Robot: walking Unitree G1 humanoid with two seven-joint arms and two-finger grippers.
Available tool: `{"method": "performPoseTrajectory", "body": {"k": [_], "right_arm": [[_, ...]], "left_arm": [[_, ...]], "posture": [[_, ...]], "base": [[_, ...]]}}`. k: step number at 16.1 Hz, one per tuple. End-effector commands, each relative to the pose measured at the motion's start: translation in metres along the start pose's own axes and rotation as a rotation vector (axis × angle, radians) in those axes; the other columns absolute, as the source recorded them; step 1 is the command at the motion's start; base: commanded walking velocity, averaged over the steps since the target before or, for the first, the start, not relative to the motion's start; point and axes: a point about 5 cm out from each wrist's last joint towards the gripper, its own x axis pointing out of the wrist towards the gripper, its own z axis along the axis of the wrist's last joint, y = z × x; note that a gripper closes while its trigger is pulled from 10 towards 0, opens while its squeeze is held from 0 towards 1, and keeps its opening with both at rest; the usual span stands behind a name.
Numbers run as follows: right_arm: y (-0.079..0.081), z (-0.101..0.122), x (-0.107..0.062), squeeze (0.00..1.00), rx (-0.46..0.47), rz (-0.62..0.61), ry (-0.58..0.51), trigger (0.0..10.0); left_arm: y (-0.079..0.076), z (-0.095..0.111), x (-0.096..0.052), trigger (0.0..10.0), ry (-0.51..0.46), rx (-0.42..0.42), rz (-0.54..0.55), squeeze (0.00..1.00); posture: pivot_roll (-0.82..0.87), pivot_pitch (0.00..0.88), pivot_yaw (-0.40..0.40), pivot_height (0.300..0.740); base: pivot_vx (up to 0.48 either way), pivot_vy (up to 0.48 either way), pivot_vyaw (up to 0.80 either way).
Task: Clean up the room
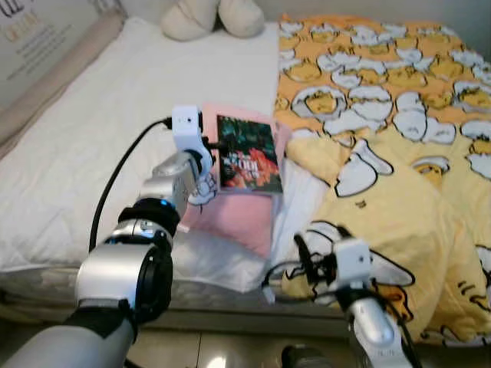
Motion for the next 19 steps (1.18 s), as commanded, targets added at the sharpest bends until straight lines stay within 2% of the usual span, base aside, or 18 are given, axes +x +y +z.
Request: {"method": "performPoseTrajectory", "body": {"k": [1,6,9,13,14,16,19], "right_arm": [[0.002,0.004,-0.001,0.00,-0.008,0.001,-0.008,10.0],[0.003,0.002,-0.010,0.00,-0.013,0.005,0.018,10.0],[0.000,0.002,-0.011,0.00,-0.018,-0.003,0.024,10.0],[0.001,0.002,-0.013,0.00,-0.017,-0.007,0.035,10.0],[0.001,0.002,-0.013,0.00,-0.017,-0.007,0.038,10.0],[0.001,0.002,-0.011,0.00,-0.018,-0.010,0.039,10.0],[-0.001,0.003,-0.009,0.00,-0.019,-0.015,0.040,10.0]], "left_arm": [[-0.005,0.001,0.001,10.0,0.011,0.042,-0.014,0.00],[-0.015,-0.019,0.002,10.0,0.078,0.069,-0.035,0.00],[-0.011,-0.026,0.001,10.0,0.103,0.088,0.005,0.00],[-0.013,-0.038,0.000,10.0,0.153,0.124,0.002,0.00],[-0.013,-0.043,-0.001,0.4,0.171,0.146,0.001,0.00],[-0.014,-0.049,-0.002,0.0,0.189,0.199,-0.007,0.00],[-0.014,-0.050,-0.002,0.0,0.181,0.190,-0.008,0.00]], "posture": [[-0.33,0.076,0.084,0.740],[-0.34,0.101,0.082,0.740],[-0.35,0.104,0.087,0.740],[-0.36,0.105,0.094,0.740],[-0.36,0.104,0.093,0.740],[-0.36,0.104,0.093,0.740],[-0.36,0.105,0.095,0.740]], "base": [[0.000,0.000,0.00],[0.000,0.000,0.00],[0.000,0.000,0.00],[0.000,0.000,0.00],[0.000,0.000,0.00],[0.000,0.000,0.00],[0.000,0.000,0.00]]}}
